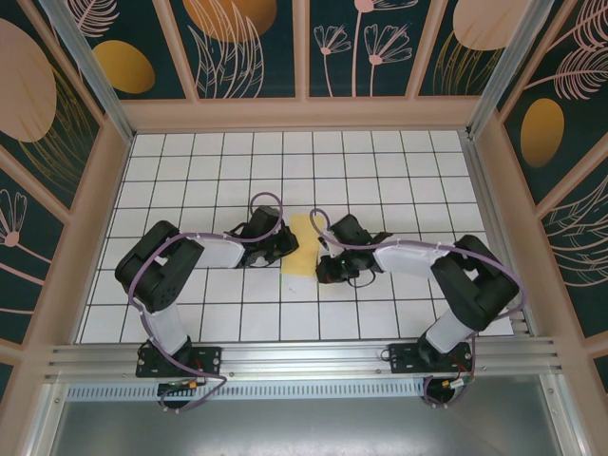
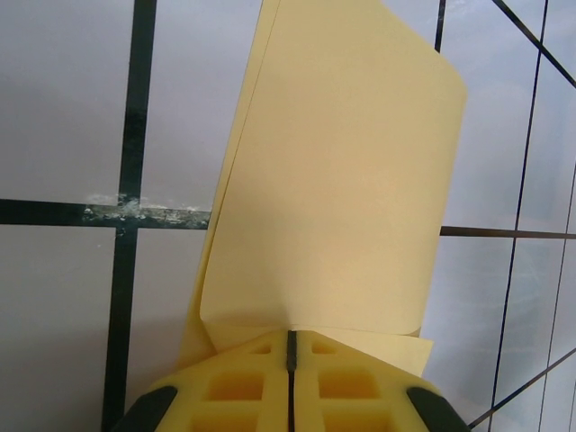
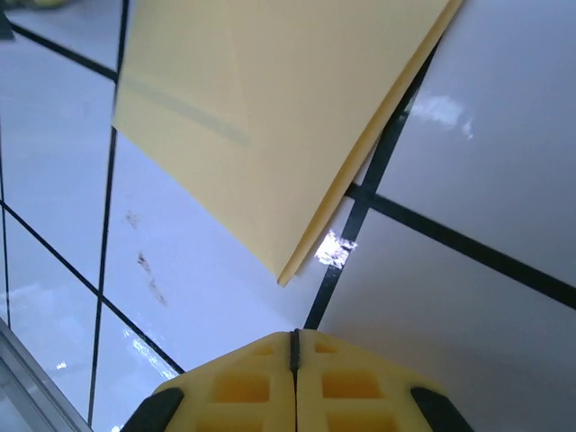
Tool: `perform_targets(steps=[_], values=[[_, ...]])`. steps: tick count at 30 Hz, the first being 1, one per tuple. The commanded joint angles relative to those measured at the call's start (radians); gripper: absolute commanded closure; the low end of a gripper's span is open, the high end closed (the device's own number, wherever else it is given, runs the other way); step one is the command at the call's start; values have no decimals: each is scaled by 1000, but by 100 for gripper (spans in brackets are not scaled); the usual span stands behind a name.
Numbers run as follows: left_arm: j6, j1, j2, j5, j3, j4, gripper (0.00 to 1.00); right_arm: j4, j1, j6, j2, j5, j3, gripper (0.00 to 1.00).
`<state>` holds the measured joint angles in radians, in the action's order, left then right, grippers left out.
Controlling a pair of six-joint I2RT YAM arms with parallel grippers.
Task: Fold a paper plane with a square sheet of paper (pick it up from the middle)
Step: Fold the triangle a second time at the center of the table.
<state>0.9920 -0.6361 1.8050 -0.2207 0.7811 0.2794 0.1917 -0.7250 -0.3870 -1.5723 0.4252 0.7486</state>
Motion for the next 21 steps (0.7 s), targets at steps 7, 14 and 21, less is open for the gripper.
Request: perform_targets(steps=[7, 14, 21], values=[[-22, 2, -151, 7, 53, -67, 65, -82, 89, -101, 5, -111, 158, 81], [-18, 22, -227, 40, 0, -98, 56, -79, 86, -92, -123, -107, 246, 69], [-14, 42, -225, 6, -68, -49, 54, -123, 88, -46, -153, 6, 226, 56]])
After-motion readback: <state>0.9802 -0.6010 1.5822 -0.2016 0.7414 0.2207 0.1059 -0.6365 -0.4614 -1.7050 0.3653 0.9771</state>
